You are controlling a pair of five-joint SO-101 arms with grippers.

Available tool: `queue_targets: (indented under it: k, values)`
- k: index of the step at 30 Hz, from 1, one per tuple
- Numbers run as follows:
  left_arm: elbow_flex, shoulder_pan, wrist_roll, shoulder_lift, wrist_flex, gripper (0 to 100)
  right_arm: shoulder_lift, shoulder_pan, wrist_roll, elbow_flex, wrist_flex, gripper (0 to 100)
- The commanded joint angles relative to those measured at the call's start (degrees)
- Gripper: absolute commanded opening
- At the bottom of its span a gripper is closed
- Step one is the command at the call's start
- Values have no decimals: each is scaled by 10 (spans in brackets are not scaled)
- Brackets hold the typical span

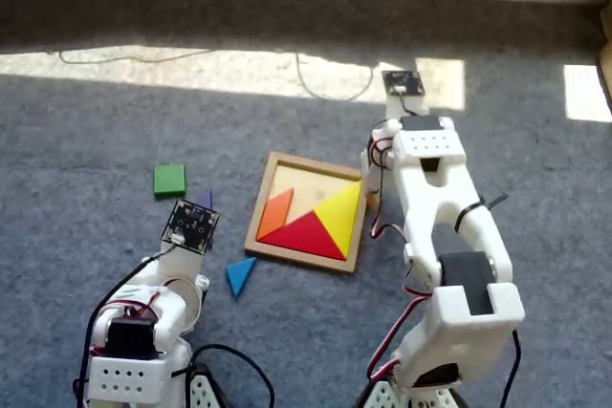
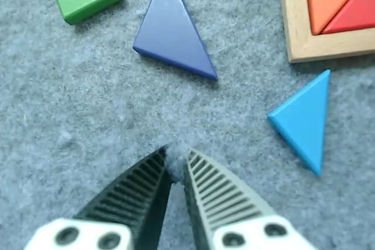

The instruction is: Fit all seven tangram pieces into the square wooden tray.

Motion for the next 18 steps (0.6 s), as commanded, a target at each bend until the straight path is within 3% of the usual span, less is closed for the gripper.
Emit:
queue_targets:
  k: [1,8,15,18]
  values:
    - [12,-7,1,-7,2,6,-12,-15,2,-34,1,248]
    - [12,-7,1,-7,2,6,-73,-29,-37,-30,18,248]
    - [12,-7,1,-7,2,6,0,-61,-33,-30,-7,248]
    - [12,-7,1,-7,2,6,38,-58,2,-35,-11,218]
